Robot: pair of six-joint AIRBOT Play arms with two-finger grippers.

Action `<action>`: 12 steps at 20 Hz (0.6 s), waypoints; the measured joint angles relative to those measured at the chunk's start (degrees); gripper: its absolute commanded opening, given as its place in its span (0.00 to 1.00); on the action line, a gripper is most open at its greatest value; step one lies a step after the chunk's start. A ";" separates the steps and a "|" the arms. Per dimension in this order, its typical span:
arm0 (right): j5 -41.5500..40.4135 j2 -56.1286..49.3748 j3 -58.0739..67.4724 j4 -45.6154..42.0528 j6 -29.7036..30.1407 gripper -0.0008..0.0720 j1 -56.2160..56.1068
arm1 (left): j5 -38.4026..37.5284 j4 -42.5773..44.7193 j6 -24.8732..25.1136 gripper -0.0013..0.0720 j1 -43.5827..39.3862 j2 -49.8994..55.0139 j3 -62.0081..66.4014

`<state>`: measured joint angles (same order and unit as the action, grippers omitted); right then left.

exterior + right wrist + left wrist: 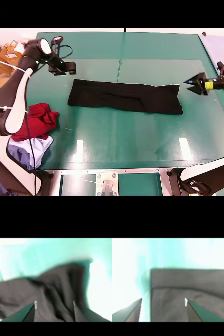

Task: Fold the shirts.

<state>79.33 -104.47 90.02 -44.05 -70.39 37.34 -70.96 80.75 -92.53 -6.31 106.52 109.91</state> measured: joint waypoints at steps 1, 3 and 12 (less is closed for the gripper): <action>0.68 -0.09 -1.29 -0.04 1.90 0.81 1.14 | -2.56 0.20 -0.39 0.81 0.20 0.00 1.29; 0.92 -0.24 -4.63 -0.24 5.79 0.85 2.58 | -6.12 -0.24 -0.87 0.18 0.48 0.07 2.80; -0.48 -4.68 -9.77 5.11 14.34 0.85 -2.86 | -10.62 -8.13 -1.46 0.05 0.72 0.07 4.37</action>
<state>78.85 -109.14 80.25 -38.94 -56.05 34.48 -81.58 72.62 -94.00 -5.58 106.59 114.28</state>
